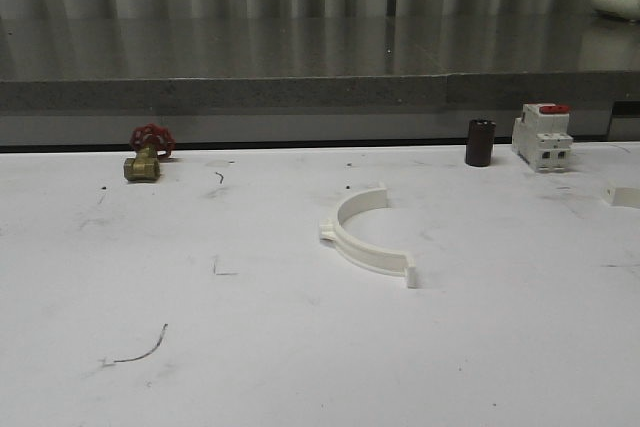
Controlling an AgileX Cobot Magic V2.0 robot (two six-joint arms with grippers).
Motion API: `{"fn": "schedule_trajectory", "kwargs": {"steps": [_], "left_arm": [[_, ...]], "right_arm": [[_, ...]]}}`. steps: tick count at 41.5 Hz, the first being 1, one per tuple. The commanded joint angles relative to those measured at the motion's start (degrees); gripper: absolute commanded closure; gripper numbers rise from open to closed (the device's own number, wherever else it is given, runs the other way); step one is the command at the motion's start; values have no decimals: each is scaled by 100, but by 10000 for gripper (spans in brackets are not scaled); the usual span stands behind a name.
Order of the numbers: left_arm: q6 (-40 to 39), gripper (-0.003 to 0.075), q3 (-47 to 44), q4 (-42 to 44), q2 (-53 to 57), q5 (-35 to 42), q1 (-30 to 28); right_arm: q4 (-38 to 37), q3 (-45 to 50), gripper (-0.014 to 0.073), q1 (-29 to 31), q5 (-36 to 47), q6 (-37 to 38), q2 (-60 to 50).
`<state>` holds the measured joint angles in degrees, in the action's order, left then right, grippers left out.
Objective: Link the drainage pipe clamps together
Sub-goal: 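Move the right gripper to the other white clamp half's end tab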
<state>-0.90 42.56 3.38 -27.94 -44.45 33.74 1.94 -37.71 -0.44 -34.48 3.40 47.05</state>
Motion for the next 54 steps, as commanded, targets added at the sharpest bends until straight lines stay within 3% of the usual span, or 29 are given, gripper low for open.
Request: {"fn": "schedule_trajectory", "kwargs": {"steps": [1, 15, 28, 37, 46, 54], "left_arm": [[-1, 386, -113, -56, 440, 445, -16], [-1, 386, -227, -56, 820, 370, -16], [-1, 386, -227, -56, 820, 379, -16], [-1, 386, -227, -56, 820, 379, -16], [-1, 386, -227, -56, 820, 379, -16], [-1, 386, -227, -56, 820, 379, -16]], "right_arm": [[-71, -174, 85, 29, 349, -23, -9], [-70, -244, 85, 29, 329, -23, -9], [-414, -1471, 85, 72, -1515, -23, 437], [-517, -1985, 85, 91, -2133, -23, 721], [-405, -2453, 87, 804, -2428, -233, 1477], [-71, -2908, 87, 1103, -2591, -380, 2809]]}}
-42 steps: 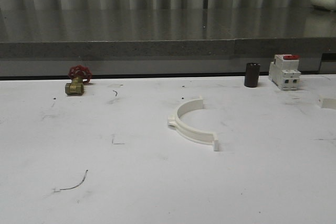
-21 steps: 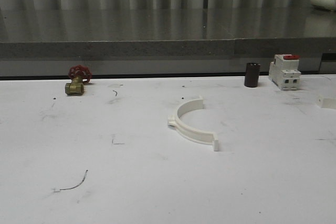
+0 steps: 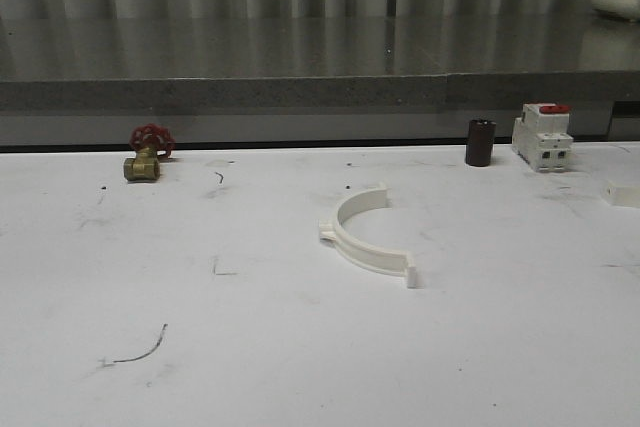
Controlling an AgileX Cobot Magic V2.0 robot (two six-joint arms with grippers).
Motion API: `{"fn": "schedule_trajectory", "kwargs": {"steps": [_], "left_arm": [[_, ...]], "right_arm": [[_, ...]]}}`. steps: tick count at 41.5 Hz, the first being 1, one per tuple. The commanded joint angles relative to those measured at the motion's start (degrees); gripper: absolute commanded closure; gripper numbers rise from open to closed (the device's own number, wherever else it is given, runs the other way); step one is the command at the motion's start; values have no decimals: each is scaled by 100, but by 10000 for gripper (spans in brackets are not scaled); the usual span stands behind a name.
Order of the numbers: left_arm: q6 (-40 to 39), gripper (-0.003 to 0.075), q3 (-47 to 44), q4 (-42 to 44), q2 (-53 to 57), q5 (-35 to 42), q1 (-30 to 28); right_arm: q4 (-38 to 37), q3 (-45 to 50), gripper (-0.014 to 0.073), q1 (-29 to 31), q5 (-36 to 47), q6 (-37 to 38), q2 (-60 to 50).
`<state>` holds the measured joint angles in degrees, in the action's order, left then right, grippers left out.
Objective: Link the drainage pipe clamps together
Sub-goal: 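Move the right gripper to the other white clamp half's end tab, then grasp the clamp half's tab with the right gripper and lift it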
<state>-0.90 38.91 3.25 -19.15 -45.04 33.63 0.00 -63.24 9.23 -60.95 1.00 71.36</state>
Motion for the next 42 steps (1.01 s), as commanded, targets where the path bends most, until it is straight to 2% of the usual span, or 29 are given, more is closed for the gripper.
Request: {"fn": "schedule_trajectory", "kwargs": {"steps": [1, 6, 16, 28, 42], "left_arm": [[-1, 386, 138, -44, -59, 439, -4], [-1, 386, 138, -44, -59, 439, -4], [-1, 386, 138, -44, -59, 439, -4], [-1, 386, 138, -44, -59, 439, -4], [-1, 386, 138, -44, -59, 439, -4]], "right_arm": [[129, -434, 87, 165, 29, -194, 594], [138, -734, 87, 178, 110, -346, 1318], [138, -965, 87, 178, 949, -594, 2263], [131, -965, 87, 413, 1729, -599, 2925], [261, -970, 87, 425, 2290, -599, 3530]]}}
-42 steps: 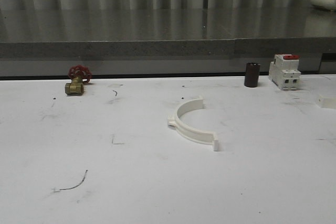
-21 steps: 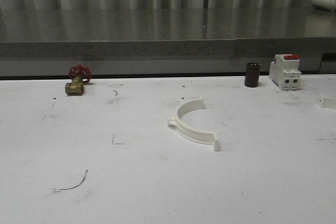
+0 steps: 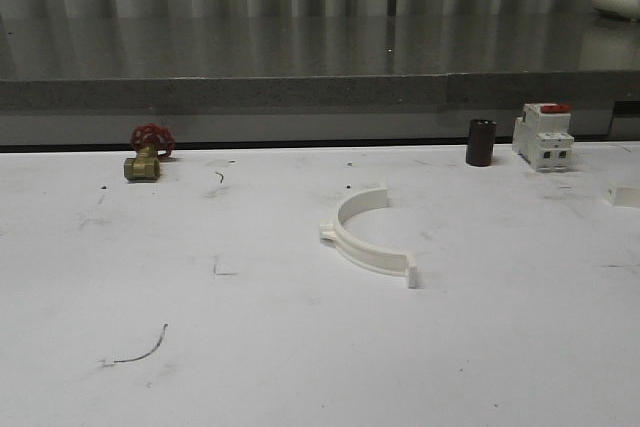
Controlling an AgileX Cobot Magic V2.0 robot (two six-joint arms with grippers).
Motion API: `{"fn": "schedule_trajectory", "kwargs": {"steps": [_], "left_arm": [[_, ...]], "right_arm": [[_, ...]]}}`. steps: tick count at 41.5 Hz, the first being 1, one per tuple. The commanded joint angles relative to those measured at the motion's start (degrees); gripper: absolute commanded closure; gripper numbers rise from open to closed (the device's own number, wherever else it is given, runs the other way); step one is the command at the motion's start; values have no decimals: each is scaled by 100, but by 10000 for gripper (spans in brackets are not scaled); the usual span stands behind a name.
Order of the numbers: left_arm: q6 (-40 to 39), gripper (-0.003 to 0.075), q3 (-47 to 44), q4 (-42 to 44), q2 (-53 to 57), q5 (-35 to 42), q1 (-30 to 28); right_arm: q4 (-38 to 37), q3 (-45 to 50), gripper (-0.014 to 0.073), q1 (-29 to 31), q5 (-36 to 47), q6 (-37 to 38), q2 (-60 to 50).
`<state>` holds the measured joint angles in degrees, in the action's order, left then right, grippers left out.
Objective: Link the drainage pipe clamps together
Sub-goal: 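Grasp the clamp half's tab with the right gripper and lift it, then carry the clamp half with the right gripper toward the placed half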
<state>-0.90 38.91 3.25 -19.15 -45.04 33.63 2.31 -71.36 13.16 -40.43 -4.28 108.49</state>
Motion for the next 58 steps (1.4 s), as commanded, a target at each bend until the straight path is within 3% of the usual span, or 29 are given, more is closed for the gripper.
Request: {"fn": "schedule_trajectory", "kwargs": {"steps": [1, 4, 11, 15, 26, 38, 45, 58], "left_arm": [[-1, 386, 138, -44, -59, 439, -4], [-1, 386, 138, -44, -59, 439, -4], [-1, 386, 138, -44, -59, 439, -4], [-1, 386, 138, -44, -59, 439, -4], [-1, 386, 138, -44, -59, 439, -4], [-1, 386, 138, -44, -59, 439, -4], [-1, 386, 138, -44, -59, 439, -4], [-1, 386, 138, -44, -59, 439, -4]], "right_arm": [[29, -158, 87, 32, 275, -71, -147], [36, -158, 118, 32, 290, -71, -58], [48, -158, 389, 32, 371, -71, -1], [41, -158, 466, 32, 384, -71, -1], [-2, -158, 470, -466, 262, -71, -747], [-67, -158, 470, -1807, -662, -31, -2273], [-175, -158, 470, -2274, -1083, 385, -2809], [-597, -253, 470, -3076, -1242, 1878, -2875]]}}
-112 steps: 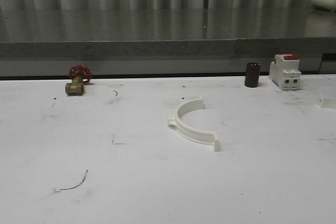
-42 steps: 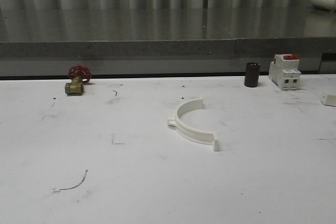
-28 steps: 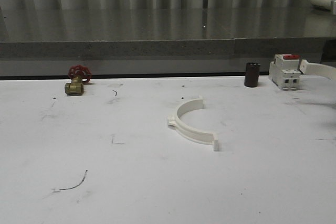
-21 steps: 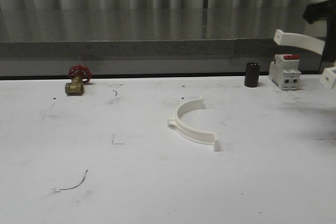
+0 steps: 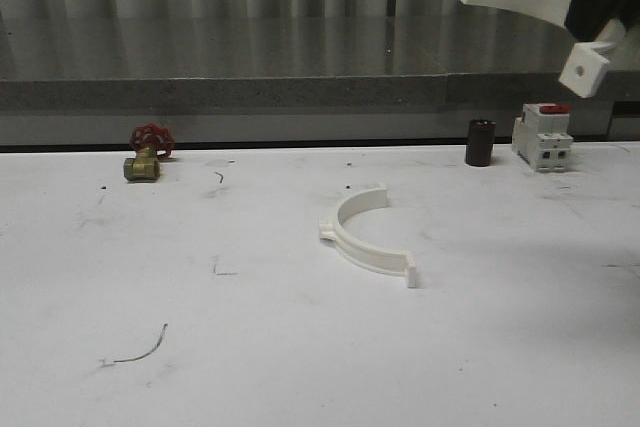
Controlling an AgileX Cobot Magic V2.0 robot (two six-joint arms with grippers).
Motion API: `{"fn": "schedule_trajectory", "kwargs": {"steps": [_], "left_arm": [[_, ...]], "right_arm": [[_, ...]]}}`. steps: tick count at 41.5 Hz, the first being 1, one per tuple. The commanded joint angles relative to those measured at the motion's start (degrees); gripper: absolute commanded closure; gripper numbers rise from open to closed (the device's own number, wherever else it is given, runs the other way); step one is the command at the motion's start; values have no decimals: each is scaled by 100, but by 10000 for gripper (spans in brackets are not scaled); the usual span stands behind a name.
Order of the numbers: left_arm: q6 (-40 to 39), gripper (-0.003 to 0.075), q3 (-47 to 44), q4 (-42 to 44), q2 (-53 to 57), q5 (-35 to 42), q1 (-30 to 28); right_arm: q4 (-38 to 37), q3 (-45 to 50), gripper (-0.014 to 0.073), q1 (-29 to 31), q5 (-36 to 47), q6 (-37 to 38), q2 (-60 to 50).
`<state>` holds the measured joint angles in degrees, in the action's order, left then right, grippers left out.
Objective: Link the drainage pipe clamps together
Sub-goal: 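Carry the clamp half with the right gripper toward the placed half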
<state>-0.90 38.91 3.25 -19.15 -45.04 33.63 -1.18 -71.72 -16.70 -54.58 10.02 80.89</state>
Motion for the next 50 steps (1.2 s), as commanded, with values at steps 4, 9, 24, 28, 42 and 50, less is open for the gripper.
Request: {"fn": "schedule_trajectory", "kwargs": {"steps": [4, 9, 24, 28, 42, 50], "left_arm": [[-1, 386, 138, -44, -59, 439, -4], [-1, 386, 138, -44, -59, 439, -4], [-1, 386, 138, -44, -59, 439, -4], [-1, 386, 138, -44, -59, 439, -4], [-1, 386, 138, -44, -59, 439, -4], [-1, 386, 138, -44, -59, 439, -4]], "right_arm": [[-443, -217, 470, -157, 185, 954, 56], [-516, -217, 470, -164, 260, 1355, 422], [-321, -267, 470, -165, 1200, 1482, 1625], [-313, -440, 470, -169, 1217, 1482, 1924], [-313, -695, 470, -223, 1263, 1482, 2511], [-287, -700, 470, -223, 1381, 1521, 2705]]}}
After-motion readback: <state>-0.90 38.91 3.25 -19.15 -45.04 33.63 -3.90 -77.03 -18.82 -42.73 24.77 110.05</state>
